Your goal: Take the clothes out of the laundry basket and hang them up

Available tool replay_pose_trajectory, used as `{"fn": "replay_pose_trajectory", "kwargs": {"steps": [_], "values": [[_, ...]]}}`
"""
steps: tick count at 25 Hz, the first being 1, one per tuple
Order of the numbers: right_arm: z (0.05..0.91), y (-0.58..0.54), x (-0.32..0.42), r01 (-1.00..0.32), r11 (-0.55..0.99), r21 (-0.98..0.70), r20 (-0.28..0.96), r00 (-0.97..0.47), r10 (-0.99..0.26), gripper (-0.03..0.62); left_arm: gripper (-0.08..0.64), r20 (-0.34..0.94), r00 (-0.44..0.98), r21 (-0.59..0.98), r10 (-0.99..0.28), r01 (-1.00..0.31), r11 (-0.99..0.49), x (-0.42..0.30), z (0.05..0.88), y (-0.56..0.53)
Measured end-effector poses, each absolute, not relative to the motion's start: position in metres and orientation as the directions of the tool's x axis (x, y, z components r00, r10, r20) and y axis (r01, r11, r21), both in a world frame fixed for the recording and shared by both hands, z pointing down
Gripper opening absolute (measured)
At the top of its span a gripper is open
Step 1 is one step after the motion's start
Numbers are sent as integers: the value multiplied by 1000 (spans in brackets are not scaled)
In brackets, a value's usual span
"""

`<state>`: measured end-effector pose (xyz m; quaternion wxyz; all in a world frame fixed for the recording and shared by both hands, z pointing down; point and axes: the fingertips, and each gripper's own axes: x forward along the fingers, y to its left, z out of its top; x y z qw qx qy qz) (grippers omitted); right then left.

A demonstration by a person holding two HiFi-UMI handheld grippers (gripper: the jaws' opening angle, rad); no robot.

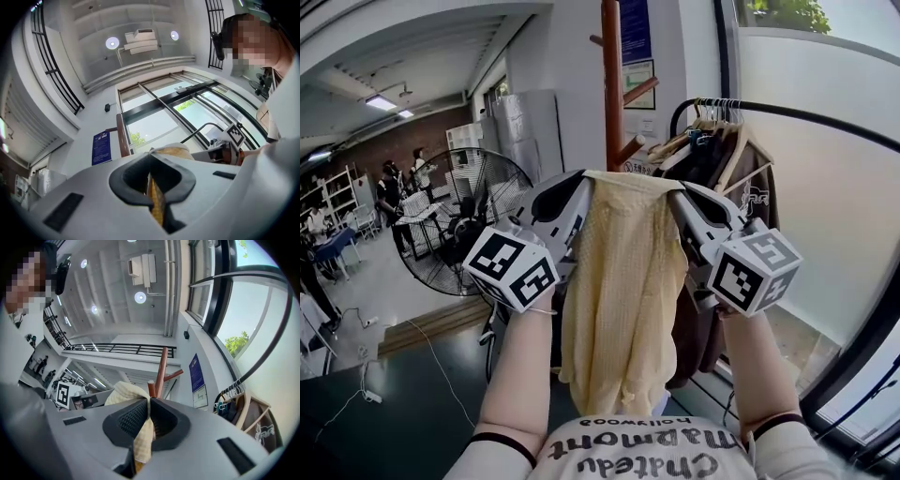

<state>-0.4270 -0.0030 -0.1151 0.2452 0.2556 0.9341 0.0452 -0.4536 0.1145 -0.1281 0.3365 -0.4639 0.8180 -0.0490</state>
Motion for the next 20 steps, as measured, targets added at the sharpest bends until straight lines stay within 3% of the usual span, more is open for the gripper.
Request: {"fn": "replay_pose_trajectory", "kwargs": {"steps": [12,20], "values": [[-167,-19,-410,320,902,289,-472,-772,425,40,14,-442,-316,-528,-840,-665,528,-442,-173,103],[-193,-18,-431,243,920,308,-467,-804,369,40,14,-434,-360,-504,-826,-662,554,-461,-193,109]]}}
